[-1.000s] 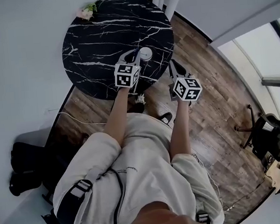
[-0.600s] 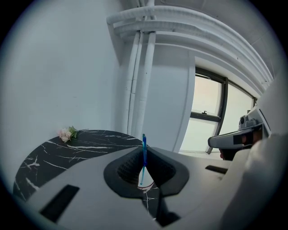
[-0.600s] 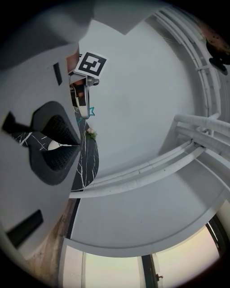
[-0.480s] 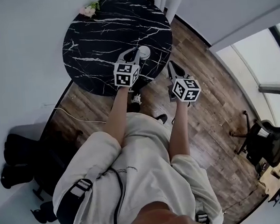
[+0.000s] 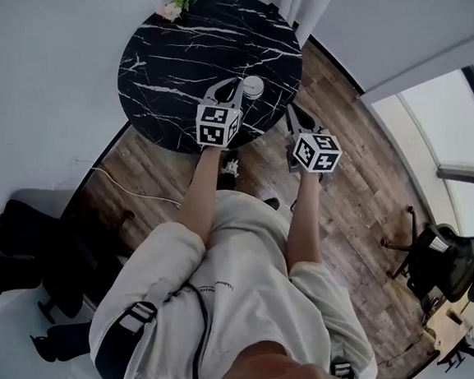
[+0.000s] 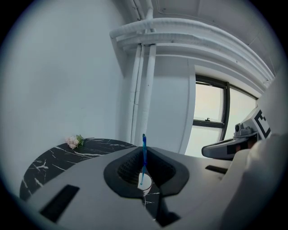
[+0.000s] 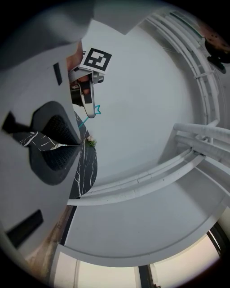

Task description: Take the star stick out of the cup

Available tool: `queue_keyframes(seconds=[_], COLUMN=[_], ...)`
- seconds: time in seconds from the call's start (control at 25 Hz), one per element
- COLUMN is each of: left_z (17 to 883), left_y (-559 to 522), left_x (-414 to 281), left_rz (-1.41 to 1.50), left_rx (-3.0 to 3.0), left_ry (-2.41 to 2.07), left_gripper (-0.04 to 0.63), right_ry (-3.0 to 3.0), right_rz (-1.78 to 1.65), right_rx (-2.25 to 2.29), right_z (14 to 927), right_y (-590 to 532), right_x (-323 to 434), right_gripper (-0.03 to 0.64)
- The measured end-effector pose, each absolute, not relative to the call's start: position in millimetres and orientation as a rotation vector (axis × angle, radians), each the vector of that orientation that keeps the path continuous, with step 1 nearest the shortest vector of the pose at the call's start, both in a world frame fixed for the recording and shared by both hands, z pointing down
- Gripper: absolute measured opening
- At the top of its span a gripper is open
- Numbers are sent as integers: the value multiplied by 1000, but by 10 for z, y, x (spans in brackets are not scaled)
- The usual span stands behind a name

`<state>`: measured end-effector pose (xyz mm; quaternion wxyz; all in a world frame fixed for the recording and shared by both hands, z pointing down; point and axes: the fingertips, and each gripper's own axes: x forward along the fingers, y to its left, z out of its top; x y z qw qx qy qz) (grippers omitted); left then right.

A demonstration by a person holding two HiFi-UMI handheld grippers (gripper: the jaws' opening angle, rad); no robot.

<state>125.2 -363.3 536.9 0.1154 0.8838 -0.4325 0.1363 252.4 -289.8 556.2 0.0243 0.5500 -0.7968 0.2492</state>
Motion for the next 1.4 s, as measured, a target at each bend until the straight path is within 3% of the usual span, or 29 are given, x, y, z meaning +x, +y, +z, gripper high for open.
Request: queue_keyframes(seconds=[0.56,1.04,1.4], left_z=[4999,4949,5069], left_y=[-3482,-3328,-3212], left_x=[1179,1557,1735], left_rz=[262,266,339], left_rx=[2609,2681,2701], left_ry=[-1305,-1195,-1141], left_gripper=[32,32,32], right_ry=[-2518,-2493,-2328], right_rz=[758,766,484], right_rx=[1646,1726,2048], right_z=[5493,5486,5197], right_y=[-2832,-2749,-2642], right_x=[2387,2609,3123], right_gripper=[37,37,37])
